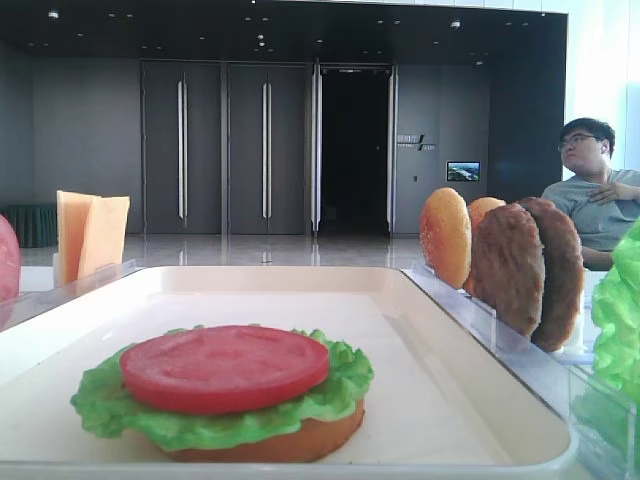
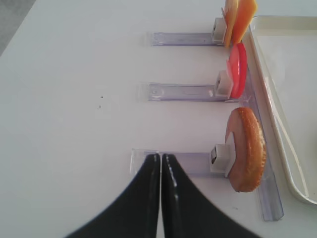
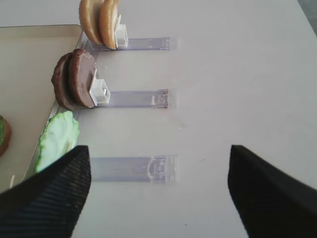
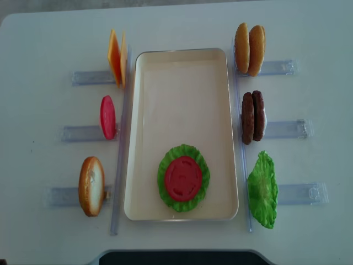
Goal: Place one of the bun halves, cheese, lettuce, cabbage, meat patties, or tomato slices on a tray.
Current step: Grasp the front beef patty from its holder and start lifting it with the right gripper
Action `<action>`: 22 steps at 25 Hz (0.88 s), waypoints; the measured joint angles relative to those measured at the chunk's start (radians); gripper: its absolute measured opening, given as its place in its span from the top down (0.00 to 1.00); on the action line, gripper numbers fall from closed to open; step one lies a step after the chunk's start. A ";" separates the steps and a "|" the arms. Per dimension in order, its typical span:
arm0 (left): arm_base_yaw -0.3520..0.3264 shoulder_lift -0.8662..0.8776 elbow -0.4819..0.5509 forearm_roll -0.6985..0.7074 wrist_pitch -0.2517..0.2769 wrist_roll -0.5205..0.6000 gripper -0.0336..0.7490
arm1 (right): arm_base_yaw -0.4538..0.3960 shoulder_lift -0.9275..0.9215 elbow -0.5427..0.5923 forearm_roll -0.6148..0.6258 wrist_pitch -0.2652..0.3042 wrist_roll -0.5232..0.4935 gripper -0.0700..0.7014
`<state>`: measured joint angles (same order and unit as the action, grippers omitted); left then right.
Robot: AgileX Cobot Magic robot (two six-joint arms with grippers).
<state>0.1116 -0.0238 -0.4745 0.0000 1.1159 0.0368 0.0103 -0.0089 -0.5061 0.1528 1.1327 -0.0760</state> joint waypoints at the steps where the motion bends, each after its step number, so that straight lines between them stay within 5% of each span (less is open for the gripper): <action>1: 0.000 0.000 0.001 0.000 0.000 0.000 0.97 | 0.000 0.000 0.000 0.000 0.000 0.000 0.21; 22: 0.000 0.000 0.001 0.000 0.000 0.000 0.97 | 0.000 0.097 -0.019 0.021 -0.002 0.009 0.21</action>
<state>0.1116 -0.0238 -0.4735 0.0000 1.1159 0.0368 0.0103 0.0884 -0.5249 0.1741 1.1308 -0.0675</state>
